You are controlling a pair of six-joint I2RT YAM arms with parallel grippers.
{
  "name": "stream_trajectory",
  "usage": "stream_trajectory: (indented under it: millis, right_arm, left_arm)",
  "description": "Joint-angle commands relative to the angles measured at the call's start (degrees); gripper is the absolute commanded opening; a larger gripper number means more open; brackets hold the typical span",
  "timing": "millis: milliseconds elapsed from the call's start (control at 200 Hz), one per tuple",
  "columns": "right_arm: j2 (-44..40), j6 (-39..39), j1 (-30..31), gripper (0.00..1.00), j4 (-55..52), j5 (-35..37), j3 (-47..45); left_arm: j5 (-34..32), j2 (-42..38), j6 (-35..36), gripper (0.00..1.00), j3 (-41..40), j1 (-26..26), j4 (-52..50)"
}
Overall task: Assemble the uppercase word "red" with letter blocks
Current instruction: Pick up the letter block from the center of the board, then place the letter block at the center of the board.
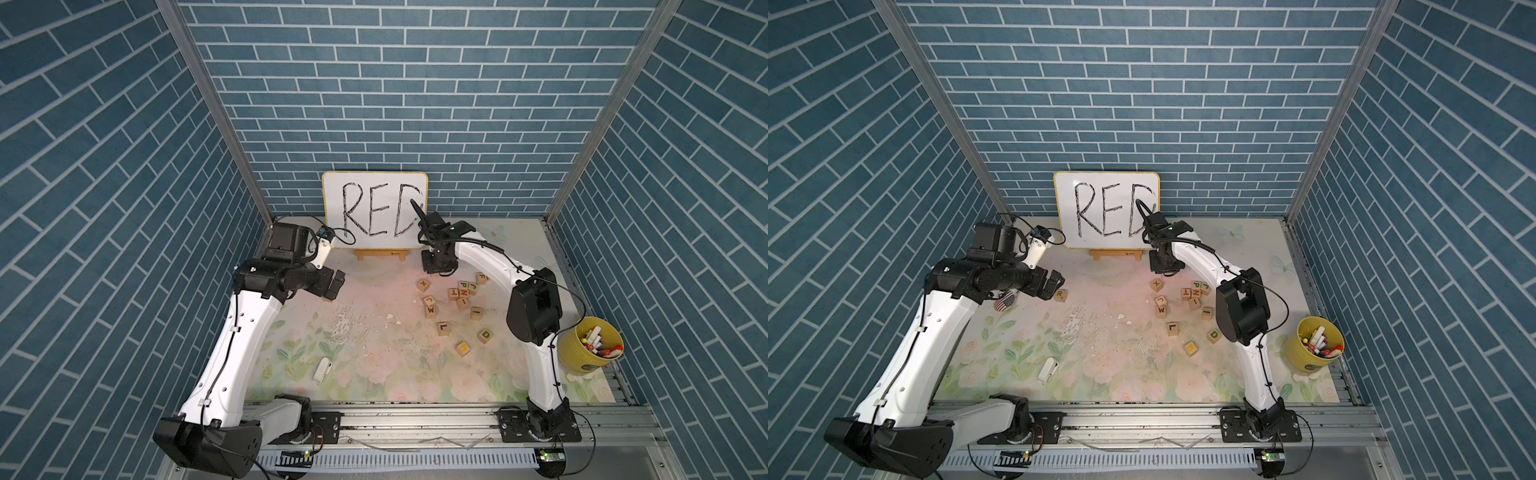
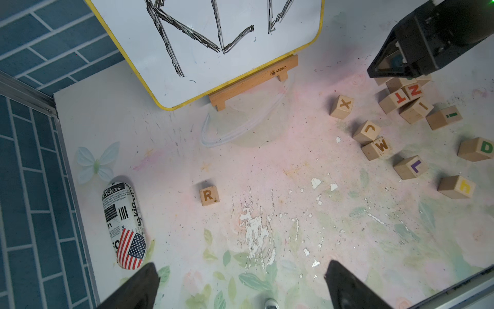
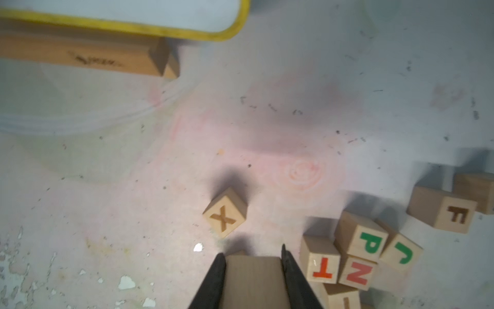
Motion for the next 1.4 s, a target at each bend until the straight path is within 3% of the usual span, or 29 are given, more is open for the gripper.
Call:
stream_trajectory:
  millis: [0,280,550,1396]
  right_arm:
    - [0.0,-1.0,3.9,0.19,-4.1,-2.1,0.2]
    - [4.7,-0.4,13.3,0.22,-2.7,-4.9,-1.7]
    - [8.6,0.2,16.5,0.27,-2.0,-5.0,-1.3]
    - [11.3,0.7,19.0,0.37,0.2,-1.3,-1.1]
  left_arm:
    - [1.0,-1.5,1.2,0.99,3.0,-0.3,-4.0]
    - [9.8,-3.5,6.3,0.99,7.1,-0.3,-10.0]
    - [15.1,-4.2,9.2,0.99,8.6,-0.3,-13.3]
    - [13.9,-3.7,10.3,0.99,6.5,-0.3,-12.8]
